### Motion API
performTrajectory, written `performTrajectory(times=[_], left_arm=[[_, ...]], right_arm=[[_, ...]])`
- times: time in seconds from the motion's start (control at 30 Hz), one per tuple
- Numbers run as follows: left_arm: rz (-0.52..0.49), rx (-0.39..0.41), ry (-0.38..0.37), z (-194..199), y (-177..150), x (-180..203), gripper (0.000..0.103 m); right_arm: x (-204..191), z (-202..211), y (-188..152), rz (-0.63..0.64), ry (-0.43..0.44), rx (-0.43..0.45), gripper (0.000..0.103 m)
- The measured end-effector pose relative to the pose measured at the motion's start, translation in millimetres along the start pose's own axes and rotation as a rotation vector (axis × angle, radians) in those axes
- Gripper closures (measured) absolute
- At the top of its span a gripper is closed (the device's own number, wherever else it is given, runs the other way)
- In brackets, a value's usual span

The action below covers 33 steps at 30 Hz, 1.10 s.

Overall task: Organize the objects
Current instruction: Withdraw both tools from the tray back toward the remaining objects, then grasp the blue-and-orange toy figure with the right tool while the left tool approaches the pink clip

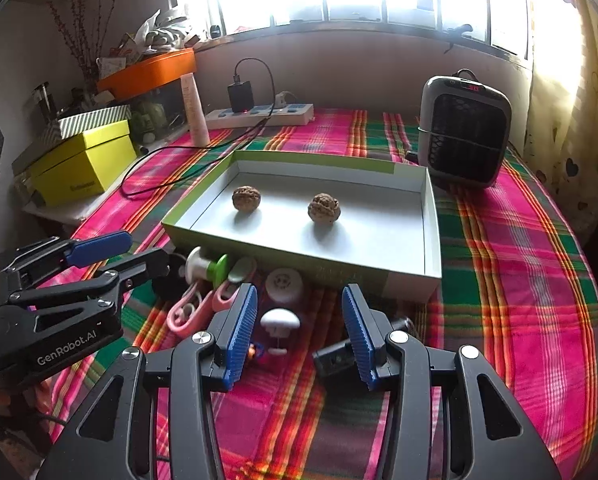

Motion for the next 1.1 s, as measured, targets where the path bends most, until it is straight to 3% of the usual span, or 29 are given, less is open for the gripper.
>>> performTrajectory(times=[0.63,1.1], left_arm=[[0.033,-0.070,-0.107,-3,-39,-3,0.058],[0.046,-0.097,-0.122,-8,-48,-4,0.058]], right_arm=[[-14,1,-31,0.028,0.075,-0.045,0.057],[-25,-20,-38,0.061,0.117,-0.112,0.057]])
Point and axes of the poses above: each gripper's, at about its wrist camera, not at the fingertips, and z roughly against the way its jaws point, x to its right, y to its top, the point moved 7 cm from there along -z, roughly the way its jaws point, and after that the axes turned 5 degrees about y, right-handed, at the moved point
